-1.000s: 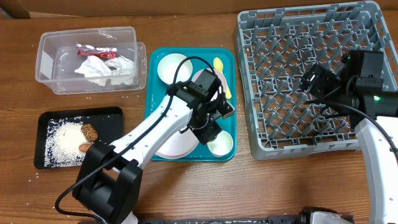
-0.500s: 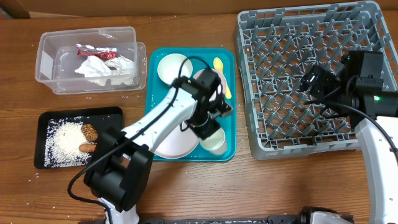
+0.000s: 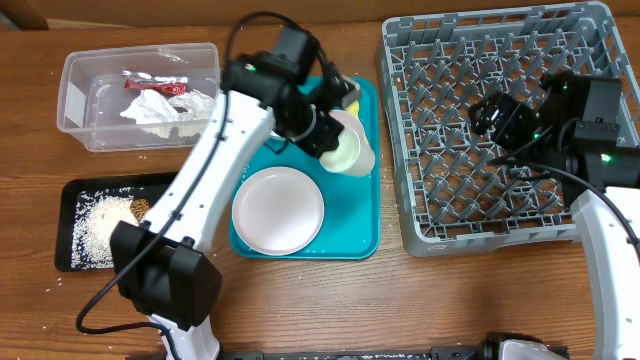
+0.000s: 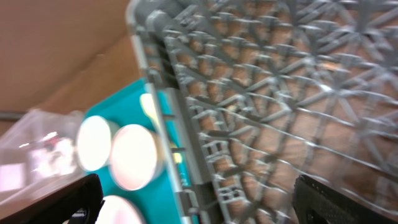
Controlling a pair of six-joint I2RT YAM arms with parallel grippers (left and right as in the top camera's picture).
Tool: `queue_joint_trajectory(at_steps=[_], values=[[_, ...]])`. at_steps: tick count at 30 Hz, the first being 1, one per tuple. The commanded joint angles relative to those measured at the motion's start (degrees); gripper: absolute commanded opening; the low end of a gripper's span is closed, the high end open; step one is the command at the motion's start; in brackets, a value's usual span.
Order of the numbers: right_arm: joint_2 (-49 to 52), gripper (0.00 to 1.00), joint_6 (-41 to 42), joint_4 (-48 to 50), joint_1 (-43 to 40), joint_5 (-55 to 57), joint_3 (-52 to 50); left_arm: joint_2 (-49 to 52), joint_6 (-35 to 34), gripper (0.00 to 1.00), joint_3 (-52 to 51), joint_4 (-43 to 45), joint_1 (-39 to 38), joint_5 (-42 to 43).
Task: Sort waste into correct bins and load items into the dishwasher
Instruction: 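Lift the white cup and carry it right toward the right gripper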
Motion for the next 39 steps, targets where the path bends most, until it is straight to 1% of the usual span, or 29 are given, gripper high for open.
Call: queue_joint_trajectory(at_steps=[1, 4, 7, 10, 13, 21, 22, 27, 30, 32, 36, 39], values=[[-0.98, 1.0, -0.17, 3.04, -0.11, -9.38, 1.46, -0.15, -1.27, 0.04, 1.55, 0.83, 4.02, 13.18], [-0.98, 1.0, -0.2, 6.23, -0.11, -13.84, 1.46, -0.15, -1.29, 0.04, 1.55, 2.34, 6.8, 18.64], [-0.98, 1.0, -0.39, 9.62, 0.02, -17.81, 1.46, -0.15, -2.32, 0.04, 1.49, 3.65, 8.76, 21.42], [-0.98, 1.0, -0.63, 12.59, 0.72, -19.58, 1.46, -0.15, -2.34, 0.04, 1.38, 4.83, 9.44, 22.03], [-0.98, 1.0, -3.06, 15.82, 2.54, -22.45, 1.46, -0.15, -3.65, 0.04, 1.38, 6.73, 9.44, 22.05], [-0.98, 1.0, -6.19, 16.85, 6.4, -22.62, 1.46, 2.51, -9.55, 0.04, 1.18, 10.64, 9.6, 22.51], [-0.98, 1.0, -6.19, 17.16, 6.51, -22.6, 1.46, 4.44, -10.67, 0.04, 1.18, 11.04, 9.75, 24.87], [-0.48, 1.0, -6.19, 18.32, 6.51, -22.62, 1.46, 8.92, -10.82, 0.04, 1.18, 13.53, 9.88, 37.29], [0.44, 1.0, -6.16, 19.28, 6.54, -22.67, 1.46, 10.08, -12.07, 0.04, 1.18, 15.17, 9.88, 41.77], [1.49, 1.0, -6.14, 20.04, 6.62, -23.52, 1.46, 10.36, -12.81, 0.04, 1.18, 15.58, 9.94, 43.5], [4.57, 1.0, -6.19, 23.34, 7.72, -29.62, 1.46, 10.36, -12.81, 0.04, 1.18, 15.56, 10.25, 47.28], [7.15, 1.0, -6.21, 26.93, 9.11, -34.51, 1.46, 10.36, -13.03, 0.04, 1.18, 15.54, 10.4, 48.19]])
